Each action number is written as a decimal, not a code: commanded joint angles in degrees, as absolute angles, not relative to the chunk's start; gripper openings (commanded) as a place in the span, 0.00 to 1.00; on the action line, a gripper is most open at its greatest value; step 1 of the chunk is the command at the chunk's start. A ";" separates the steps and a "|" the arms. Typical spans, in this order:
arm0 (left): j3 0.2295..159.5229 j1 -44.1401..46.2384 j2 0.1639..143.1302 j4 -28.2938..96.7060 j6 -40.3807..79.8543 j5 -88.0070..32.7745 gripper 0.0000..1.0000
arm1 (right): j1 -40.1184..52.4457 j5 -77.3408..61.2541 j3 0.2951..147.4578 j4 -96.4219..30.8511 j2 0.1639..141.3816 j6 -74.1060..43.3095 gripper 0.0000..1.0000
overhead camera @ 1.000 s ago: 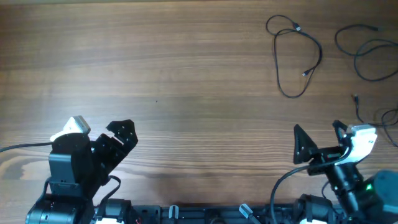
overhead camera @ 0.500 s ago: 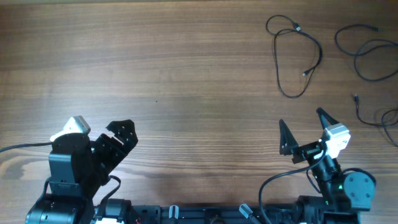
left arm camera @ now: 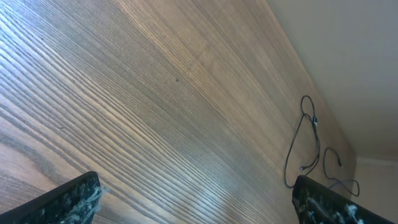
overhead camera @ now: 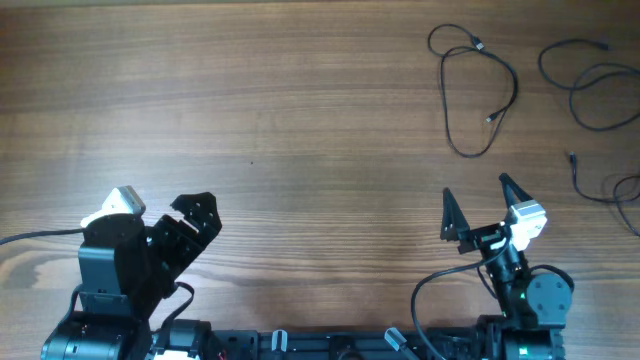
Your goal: Untangle cables
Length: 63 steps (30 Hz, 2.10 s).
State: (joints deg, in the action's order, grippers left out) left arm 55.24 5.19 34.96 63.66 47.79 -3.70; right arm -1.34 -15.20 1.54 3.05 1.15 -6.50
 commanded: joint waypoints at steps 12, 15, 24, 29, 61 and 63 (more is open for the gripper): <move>55.61 5.04 34.92 63.55 46.70 -2.74 1.00 | -0.93 -5.52 0.27 0.10 0.19 -5.76 1.00; 55.61 5.04 34.92 63.55 46.70 -2.74 1.00 | -0.93 -5.50 0.27 0.05 0.19 -1.50 1.00; 55.61 5.04 34.92 63.55 46.70 -2.74 1.00 | -0.93 -5.30 0.27 0.21 0.19 -0.01 1.00; 55.61 5.04 34.92 63.55 46.70 -2.74 1.00 | -0.93 -5.30 0.27 0.25 0.16 -0.01 1.00; 51.29 5.04 23.33 60.38 46.44 1.61 1.00 | -0.93 -5.30 0.30 0.25 0.21 -0.03 1.00; 46.76 4.97 15.31 56.75 43.68 1.58 1.00 | -0.93 -5.30 0.30 0.25 0.21 -0.01 1.00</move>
State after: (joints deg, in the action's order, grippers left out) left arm 51.55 5.19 23.05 59.11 47.22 0.12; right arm -1.26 -6.28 0.36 0.08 1.04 -0.73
